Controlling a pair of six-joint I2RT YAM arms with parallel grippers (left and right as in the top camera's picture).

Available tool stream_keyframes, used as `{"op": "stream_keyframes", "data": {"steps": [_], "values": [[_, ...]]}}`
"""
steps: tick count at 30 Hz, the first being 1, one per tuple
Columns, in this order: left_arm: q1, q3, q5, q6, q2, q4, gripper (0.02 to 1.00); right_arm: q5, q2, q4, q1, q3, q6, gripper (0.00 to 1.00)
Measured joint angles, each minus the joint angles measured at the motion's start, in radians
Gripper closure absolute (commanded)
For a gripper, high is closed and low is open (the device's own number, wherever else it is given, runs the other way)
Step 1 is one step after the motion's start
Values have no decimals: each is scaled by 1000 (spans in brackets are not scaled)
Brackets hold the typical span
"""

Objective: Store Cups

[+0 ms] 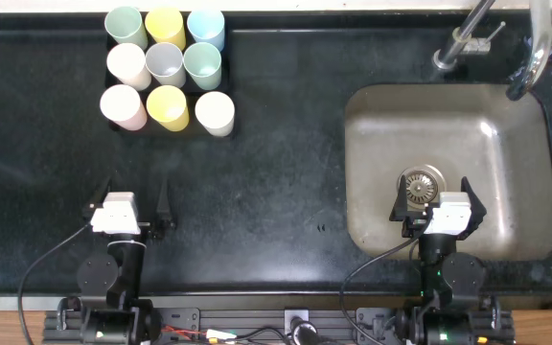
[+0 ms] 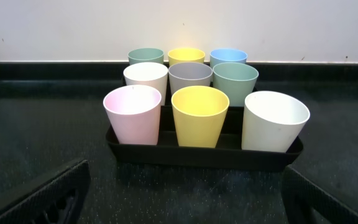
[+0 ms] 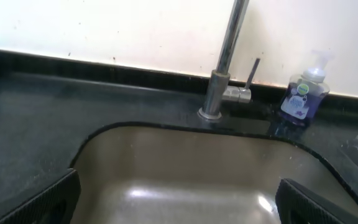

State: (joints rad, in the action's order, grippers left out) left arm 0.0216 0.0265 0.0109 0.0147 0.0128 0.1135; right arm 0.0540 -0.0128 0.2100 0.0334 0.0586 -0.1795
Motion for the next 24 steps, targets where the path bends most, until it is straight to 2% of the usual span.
{"op": "stream_keyframes", "data": {"steps": [13, 24], "values": [[0, 0, 0, 0, 0, 0, 18, -3, 0, -1, -2, 0, 97, 5], [0, 0, 0, 0, 0, 0, 20, -5, 0, -1, -2, 0, 109, 7]]}}
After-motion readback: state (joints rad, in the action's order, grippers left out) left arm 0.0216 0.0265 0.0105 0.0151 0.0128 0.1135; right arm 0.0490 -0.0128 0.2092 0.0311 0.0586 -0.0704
